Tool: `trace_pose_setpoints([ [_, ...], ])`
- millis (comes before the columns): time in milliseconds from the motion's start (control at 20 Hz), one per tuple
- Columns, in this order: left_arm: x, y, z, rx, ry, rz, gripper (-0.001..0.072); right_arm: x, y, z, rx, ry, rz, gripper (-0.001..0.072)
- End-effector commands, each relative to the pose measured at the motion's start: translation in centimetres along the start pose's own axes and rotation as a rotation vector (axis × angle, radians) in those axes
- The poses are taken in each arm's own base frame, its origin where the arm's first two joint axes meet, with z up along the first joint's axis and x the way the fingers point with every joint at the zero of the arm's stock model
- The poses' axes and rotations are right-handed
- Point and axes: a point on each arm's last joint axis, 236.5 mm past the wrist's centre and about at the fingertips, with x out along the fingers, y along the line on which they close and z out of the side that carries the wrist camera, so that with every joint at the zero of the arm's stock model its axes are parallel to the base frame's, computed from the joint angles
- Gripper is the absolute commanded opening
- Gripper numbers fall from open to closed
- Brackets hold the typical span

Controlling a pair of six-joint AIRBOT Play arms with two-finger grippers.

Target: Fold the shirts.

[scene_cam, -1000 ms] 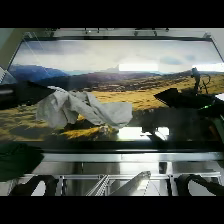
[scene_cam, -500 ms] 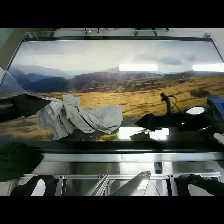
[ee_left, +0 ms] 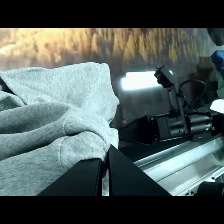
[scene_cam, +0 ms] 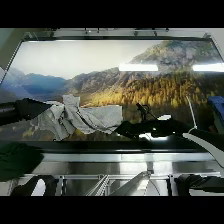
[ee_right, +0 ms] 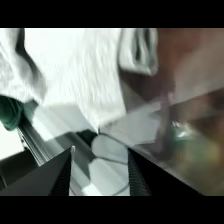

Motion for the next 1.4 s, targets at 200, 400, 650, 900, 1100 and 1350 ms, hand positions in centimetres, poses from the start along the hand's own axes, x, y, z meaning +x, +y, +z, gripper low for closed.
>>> trace_pose_setpoints([
  [200,0.0,0.0,-0.1,0.021,0.002,0.001,0.0021,3.0,2.8,2.9,0.028,-0.037,0.081,0.0134],
  [400,0.0,-0.3,0.1,0.02,-0.003,-0.012,0.0021,1.2,9.3,2.5,-0.11,0.002,0.236,0.0014],
  [650,-4.6,-7.9,3.7,0.195,-0.104,-0.121,0.0021,-12.0,23.1,0.2,-0.44,-0.105,0.529,0.0014],
  [900,-13.6,-18.1,7.5,0.496,-0.433,-0.075,0.0022,-33.8,33.0,-2.2,-0.86,-0.837,0.498,0.0014],
  [1100,-18.4,-23.0,7.7,0.627,-0.611,-0.047,0.0023,-42.8,31.3,-2.6,-0.905,-1.283,0.143,0.0014],
  [1350,-12.1,-16.3,8.1,0.476,-0.287,-0.081,0.0023,-41.9,23.4,6.7,-0.665,-1.16,0.016,0.0014],
])
